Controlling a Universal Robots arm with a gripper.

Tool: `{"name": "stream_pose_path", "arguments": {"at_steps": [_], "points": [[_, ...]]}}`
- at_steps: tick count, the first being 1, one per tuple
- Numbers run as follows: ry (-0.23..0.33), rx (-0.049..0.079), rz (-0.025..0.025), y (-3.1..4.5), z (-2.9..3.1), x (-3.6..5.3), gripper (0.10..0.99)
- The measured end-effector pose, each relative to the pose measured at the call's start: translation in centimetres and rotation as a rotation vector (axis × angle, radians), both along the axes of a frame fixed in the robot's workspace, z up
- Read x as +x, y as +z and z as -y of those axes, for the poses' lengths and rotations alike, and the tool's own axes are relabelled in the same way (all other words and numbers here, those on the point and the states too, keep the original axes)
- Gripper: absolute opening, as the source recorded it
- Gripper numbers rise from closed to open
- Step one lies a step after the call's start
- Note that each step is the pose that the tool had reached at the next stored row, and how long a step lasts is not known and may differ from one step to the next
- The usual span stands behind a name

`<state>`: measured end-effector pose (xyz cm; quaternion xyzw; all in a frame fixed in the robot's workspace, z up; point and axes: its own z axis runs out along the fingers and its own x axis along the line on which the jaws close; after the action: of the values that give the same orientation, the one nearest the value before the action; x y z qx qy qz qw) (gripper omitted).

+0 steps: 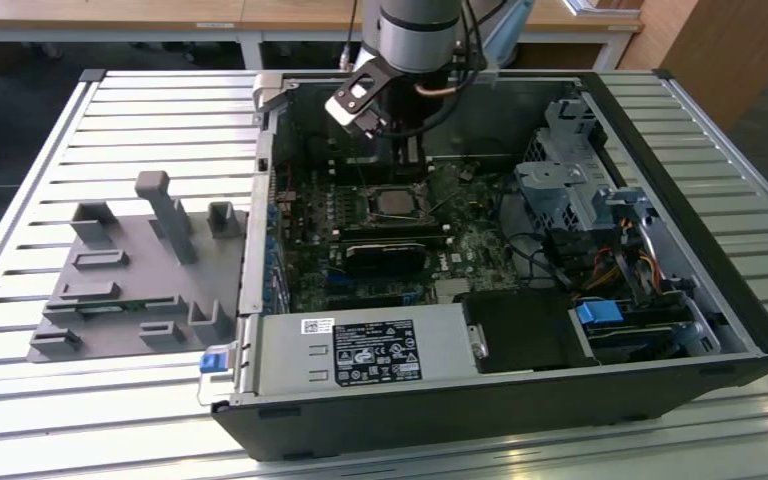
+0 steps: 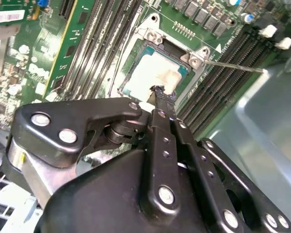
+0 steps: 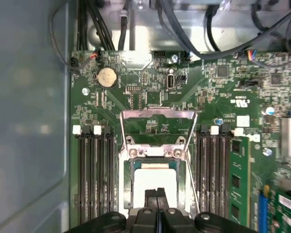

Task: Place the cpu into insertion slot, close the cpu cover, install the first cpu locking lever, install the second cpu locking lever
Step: 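Close the cpu cover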

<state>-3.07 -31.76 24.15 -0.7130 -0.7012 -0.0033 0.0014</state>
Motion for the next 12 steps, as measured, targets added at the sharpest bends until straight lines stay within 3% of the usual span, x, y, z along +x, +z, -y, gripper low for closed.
{"name": "stream_pose_path", "arguments": {"at_steps": [6,12], "points": [[0.0,0.0,-0.0001,2.69,0.0,-0.11,0.118],[0.005,-0.002,-0.0002,2.98,0.29,-0.31,0.118]]}}
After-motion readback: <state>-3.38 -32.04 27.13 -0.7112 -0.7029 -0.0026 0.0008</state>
